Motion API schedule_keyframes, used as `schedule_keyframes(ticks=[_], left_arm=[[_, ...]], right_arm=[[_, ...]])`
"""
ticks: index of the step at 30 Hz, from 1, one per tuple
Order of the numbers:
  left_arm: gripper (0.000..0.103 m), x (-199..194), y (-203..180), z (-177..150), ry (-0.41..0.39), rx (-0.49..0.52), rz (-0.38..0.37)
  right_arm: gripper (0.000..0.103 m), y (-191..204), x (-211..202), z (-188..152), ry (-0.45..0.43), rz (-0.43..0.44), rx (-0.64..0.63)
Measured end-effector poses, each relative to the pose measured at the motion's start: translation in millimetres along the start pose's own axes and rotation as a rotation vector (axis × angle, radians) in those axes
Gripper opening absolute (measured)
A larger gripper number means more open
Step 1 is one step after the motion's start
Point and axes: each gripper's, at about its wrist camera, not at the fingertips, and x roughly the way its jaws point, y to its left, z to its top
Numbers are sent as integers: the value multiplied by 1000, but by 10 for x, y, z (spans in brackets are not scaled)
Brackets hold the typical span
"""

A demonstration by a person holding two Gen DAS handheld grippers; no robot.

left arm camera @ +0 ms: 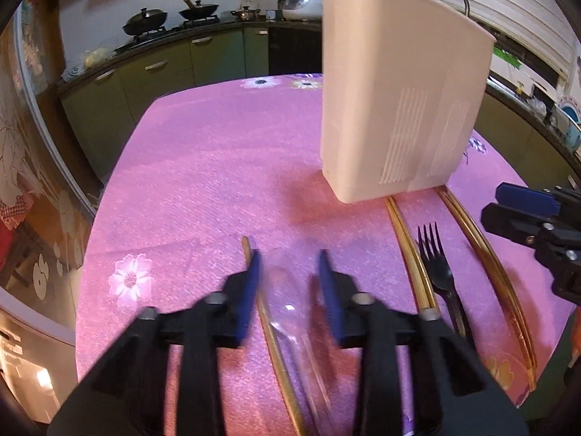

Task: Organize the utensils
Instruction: 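Grasp the second black fork with the right gripper while the left gripper approaches the clear spoon, then close the left gripper on the clear plastic spoon handle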

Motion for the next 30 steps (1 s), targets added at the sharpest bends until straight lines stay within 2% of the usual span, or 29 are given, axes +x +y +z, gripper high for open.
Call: schedule_keyframes(ticks=[2,7,11,15,21,23,25,30], left_arm=[[6,13,-32,-1,7,13,-10],[3,-15,-42,5,-3,18,-35],[3,-82,-46,-6,-16,24,-38],[3,-85,-39,-24,-8,33,-41],[3,-24,-10,-44,14,22,-49],[3,-23,3,-46,21,13,-57],[3,-36,17,-49,27,6,-69],[5,-65,11,-55,41,2,-78]], right_arm=[[43,-5,53,-32,17,2,1],[42,124,206,-150,74,54,-46],[42,218,317,-175,92,62,-61],[42,231,459,-123,112,49,-51],[43,223,561,-40,132,103,-16],[39,234,576,-31,133,101,-11],[24,221,573,-18,135,111,3],[24,204,523,-26,127,107,12]])
